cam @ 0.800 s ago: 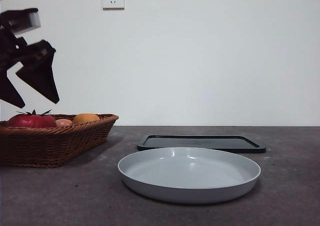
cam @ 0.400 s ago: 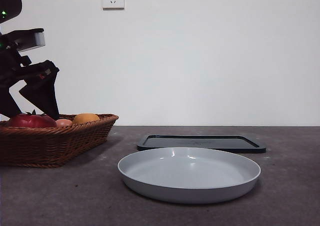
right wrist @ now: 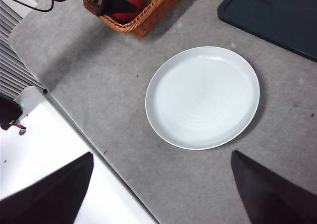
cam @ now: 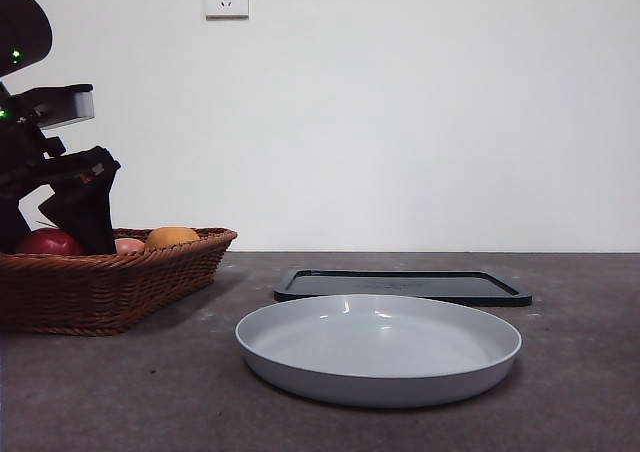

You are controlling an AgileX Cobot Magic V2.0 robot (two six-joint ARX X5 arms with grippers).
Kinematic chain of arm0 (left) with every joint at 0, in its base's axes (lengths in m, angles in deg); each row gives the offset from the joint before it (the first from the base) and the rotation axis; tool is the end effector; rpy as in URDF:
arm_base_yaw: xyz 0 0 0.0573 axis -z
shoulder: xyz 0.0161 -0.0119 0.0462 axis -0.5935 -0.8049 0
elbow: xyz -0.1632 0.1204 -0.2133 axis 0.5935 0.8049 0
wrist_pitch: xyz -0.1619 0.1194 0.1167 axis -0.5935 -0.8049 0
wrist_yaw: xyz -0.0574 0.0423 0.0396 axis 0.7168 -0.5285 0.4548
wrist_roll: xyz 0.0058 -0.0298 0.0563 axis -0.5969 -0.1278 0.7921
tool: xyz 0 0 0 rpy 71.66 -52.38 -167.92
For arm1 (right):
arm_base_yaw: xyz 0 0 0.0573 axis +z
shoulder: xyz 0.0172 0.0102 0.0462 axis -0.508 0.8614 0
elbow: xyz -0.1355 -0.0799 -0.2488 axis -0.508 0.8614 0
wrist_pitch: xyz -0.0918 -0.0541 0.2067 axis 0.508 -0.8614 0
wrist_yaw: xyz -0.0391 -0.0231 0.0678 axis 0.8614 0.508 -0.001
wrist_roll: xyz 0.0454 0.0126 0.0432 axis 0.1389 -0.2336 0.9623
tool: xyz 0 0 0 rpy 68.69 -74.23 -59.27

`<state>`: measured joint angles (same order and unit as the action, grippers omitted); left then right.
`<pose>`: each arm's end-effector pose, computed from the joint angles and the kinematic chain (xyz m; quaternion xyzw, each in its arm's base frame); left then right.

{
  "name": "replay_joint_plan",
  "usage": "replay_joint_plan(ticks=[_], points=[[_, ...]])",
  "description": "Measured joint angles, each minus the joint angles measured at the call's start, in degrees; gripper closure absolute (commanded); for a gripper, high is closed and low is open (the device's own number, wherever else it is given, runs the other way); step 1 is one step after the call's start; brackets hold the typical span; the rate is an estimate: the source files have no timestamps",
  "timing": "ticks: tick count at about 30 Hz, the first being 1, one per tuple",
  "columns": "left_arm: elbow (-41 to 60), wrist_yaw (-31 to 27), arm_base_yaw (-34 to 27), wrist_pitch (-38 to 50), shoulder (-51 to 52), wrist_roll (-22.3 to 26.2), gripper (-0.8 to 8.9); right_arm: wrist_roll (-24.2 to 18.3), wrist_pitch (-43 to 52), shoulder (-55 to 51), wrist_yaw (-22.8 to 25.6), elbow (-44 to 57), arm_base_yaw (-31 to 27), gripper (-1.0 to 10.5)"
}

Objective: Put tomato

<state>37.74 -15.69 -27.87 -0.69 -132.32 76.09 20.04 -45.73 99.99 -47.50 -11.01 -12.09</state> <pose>0.2788 -0.0509 0.2268 0.0616 0.4369 -0.1924 0.8765 0.0706 0.0485 0.3372 0.0363 0.3746 0.3955 0.8378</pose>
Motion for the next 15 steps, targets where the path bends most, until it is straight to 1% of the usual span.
replay_joint_plan(ticks=[1,5,6,11,15], points=[[0.0,0.0,0.0,0.0,0.0,0.0,3.88,0.0,0.0,0.0,0.0,0.0,0.0,5.0],[0.0,0.0,0.0,0.0,0.0,0.0,5.5,0.0,0.0,0.0,0.0,0.0,0.0,5.0],[0.0,0.0,0.0,0.0,0.0,0.0,5.76,0.0,0.0,0.0,0.0,0.0,0.0,5.0],[-0.3,0.0,0.0,-0.4,0.0,-0.2,5.77,0.0,0.0,0.0,0.2,0.0,0.0,5.0],[-2.4,0.1,0.0,-2.3,0.5,-1.9,5.77,0.0,0.0,0.0,0.2,0.0,0.0,5.0]])
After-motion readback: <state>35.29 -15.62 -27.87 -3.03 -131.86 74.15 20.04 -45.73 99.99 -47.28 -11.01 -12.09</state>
